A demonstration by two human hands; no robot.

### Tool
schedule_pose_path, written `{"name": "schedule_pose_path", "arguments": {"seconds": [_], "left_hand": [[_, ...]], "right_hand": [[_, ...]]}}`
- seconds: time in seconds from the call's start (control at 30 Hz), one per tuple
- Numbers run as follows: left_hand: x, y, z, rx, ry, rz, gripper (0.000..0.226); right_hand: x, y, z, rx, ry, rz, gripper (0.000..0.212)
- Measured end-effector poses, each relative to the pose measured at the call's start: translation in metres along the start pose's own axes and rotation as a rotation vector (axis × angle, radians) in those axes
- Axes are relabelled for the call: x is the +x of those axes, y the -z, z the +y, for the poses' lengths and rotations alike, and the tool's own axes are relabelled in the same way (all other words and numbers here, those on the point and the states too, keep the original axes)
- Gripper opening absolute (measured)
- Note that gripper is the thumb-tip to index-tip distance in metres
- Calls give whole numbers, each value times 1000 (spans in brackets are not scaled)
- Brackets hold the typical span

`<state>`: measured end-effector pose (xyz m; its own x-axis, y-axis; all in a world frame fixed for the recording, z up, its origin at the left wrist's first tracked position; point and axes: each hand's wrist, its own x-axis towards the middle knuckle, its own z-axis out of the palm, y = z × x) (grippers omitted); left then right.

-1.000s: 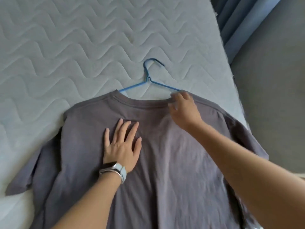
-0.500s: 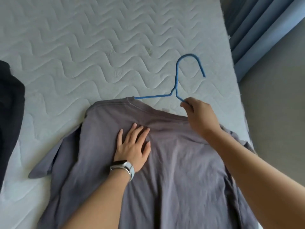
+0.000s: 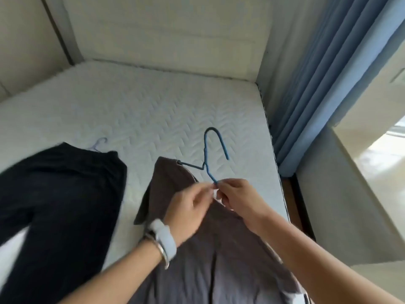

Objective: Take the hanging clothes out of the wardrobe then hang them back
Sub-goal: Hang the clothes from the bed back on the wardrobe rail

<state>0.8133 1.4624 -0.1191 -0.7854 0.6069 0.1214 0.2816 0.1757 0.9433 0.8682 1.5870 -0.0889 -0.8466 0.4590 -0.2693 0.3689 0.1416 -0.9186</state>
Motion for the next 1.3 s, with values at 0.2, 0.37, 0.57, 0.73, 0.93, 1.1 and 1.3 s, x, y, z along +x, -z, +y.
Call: {"name": "schedule_pose_path", "arguments": {"seconds": [0.2, 0.37, 0.57, 0.73, 0.93, 1.1, 1.3], "left_hand": [[-29, 101, 158, -266, 265, 152, 24], [-95, 193, 228, -151, 152, 344, 32], [-207, 322, 309, 353, 27, 333, 32], [-303, 420, 355, 594, -69, 516, 30], [-404, 552, 337, 778, -126, 936, 11], [-492, 644, 290, 982, 74, 1070, 32], [-552, 733, 266, 1138, 111, 1180, 27]], "right_hand": [[-116, -46, -129, -25, 294, -186, 29], [-179, -79, -204, -253, 641, -251, 21], [-221, -138, -316, -335, 1061, -168, 33], [-280, -231, -404, -477, 1407, -192, 28], [-355, -372, -462, -413, 1562, -131, 24], [-379, -481, -485, -295, 1532, -243, 24], [-389, -589, -507, -243, 1510, -407, 26]]}}
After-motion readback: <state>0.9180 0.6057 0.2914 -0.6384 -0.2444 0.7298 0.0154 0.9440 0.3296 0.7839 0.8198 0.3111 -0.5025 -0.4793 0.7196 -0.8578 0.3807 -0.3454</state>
